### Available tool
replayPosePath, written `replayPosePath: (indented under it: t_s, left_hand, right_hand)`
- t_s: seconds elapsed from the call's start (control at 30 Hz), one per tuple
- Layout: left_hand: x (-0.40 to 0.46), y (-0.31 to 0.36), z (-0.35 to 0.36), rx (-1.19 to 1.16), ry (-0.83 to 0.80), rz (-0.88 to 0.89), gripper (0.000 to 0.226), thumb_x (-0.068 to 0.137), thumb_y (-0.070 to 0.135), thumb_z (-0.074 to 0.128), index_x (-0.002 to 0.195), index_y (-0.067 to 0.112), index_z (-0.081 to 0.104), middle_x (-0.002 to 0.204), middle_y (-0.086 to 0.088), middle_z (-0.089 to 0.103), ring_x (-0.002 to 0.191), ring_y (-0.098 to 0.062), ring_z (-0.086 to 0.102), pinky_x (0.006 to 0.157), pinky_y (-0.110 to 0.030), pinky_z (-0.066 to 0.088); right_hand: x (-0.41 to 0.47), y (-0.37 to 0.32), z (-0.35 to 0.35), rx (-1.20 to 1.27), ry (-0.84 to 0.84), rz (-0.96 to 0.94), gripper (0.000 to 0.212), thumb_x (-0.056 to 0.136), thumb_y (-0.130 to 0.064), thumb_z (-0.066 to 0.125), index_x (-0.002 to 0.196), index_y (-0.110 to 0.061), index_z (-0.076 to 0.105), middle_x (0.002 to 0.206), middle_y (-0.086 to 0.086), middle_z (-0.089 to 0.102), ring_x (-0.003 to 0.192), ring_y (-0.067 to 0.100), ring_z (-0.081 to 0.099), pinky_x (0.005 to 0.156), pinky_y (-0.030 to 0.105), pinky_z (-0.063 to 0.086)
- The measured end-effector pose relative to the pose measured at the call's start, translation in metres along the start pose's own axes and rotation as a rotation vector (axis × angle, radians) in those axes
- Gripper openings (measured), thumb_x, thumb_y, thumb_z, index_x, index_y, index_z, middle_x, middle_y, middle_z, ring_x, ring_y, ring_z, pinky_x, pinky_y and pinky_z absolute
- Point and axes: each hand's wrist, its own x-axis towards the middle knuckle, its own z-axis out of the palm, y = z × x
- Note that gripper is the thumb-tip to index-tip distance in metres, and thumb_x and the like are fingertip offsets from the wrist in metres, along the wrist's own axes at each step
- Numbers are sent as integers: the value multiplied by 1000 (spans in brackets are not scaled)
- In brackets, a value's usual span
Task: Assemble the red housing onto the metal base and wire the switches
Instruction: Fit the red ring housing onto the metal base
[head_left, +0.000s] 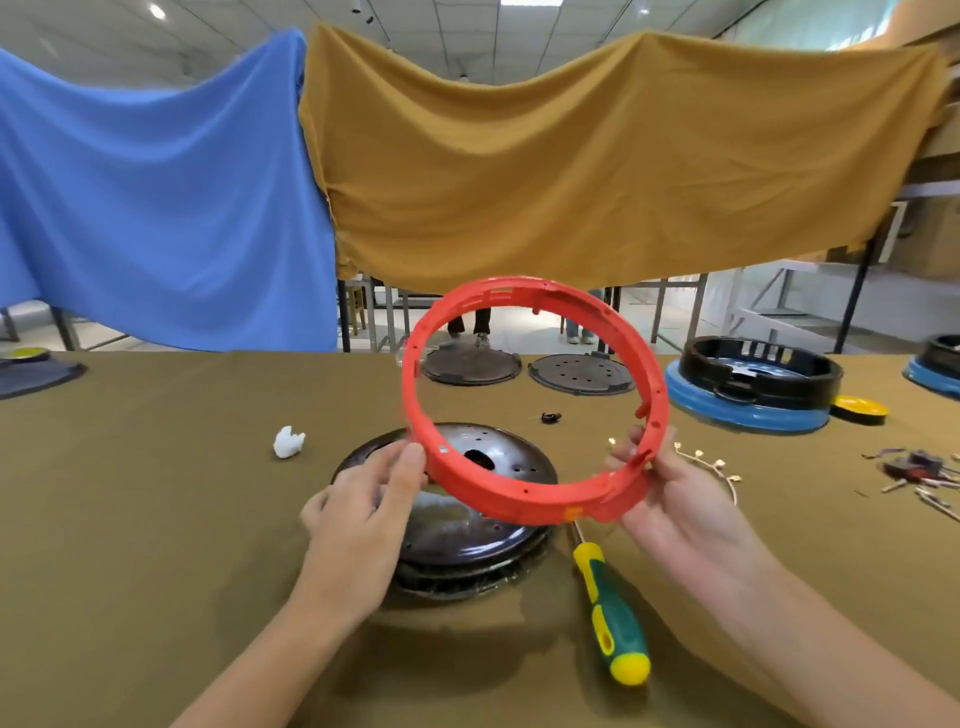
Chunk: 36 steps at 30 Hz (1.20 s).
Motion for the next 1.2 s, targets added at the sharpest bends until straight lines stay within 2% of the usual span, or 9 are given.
replayPosePath:
  t_s: [0.13,0.23,0.37,0.57,0.67,0.83,1.0,1.1,1.2]
  left_hand:
    - [1,2,-2,-443,-63,-52,49,85,67,45,89,26,73,96,14,76,96,4,66,82,-5,43]
    - [7,-3,-7,-546,17,-202,42,81,63,55,88,24,67,85,3,66,82,-8,62,79,-17,47]
    - [14,-9,-12,-547,117,-307,32,99,46,47,91,19,63,76,-3,62,75,-11,60,75,-25,42]
    - [17,-15,-18,-490,229,-289,40,95,58,45,76,23,43,78,-3,38,77,-15,44,79,-38,38]
    - [19,-19,-19,-496,237,-289,49,81,69,44,90,21,51,83,-2,45,80,-14,48,79,-35,41]
    - [23,-29,-20,-517,229,-346,49,88,70,43,83,27,66,78,8,63,78,-7,61,85,-29,46]
    - [25,-25,-25,-607,156,-238,39,75,67,56,74,28,55,75,6,50,68,-2,56,78,-31,43]
    - [27,-22,-29,-711,101,-114,16,83,45,59,79,31,66,81,0,56,75,-8,56,75,-31,43]
    - [28,-23,-29,-756,113,-86,22,88,40,60,103,27,69,79,5,61,73,-7,58,70,-25,48]
  right_hand:
    - [-3,7,1,-65,-56,45,34,102,-34,42,90,-9,62,66,5,60,60,16,60,68,35,58]
    - [-10,12,0,-283,-134,46,32,103,-31,42,95,-9,62,71,5,58,72,19,55,92,46,51]
    - [-18,16,3,-507,-229,-27,24,103,-20,45,122,-12,58,79,7,68,78,22,68,73,40,61]
    - [-22,17,0,-786,-323,-112,52,95,-19,59,143,-35,45,111,23,67,92,27,67,81,39,59]
    - [-22,19,-2,-850,-325,-123,59,91,-20,64,144,-36,43,112,22,66,87,24,67,79,37,58]
    - [-19,20,-4,-870,-335,-150,58,90,-20,65,142,-36,44,92,4,69,80,17,65,74,35,53]
    - [-19,14,-2,-763,-375,-149,61,86,-19,65,141,-40,47,97,16,67,78,18,62,67,31,54]
    - [-17,11,-3,-758,-440,-214,65,88,-16,64,142,-47,44,100,10,70,88,21,67,76,36,54]
    - [-15,9,-6,-769,-459,-246,66,88,-17,65,143,-47,44,106,9,70,101,25,68,88,43,53]
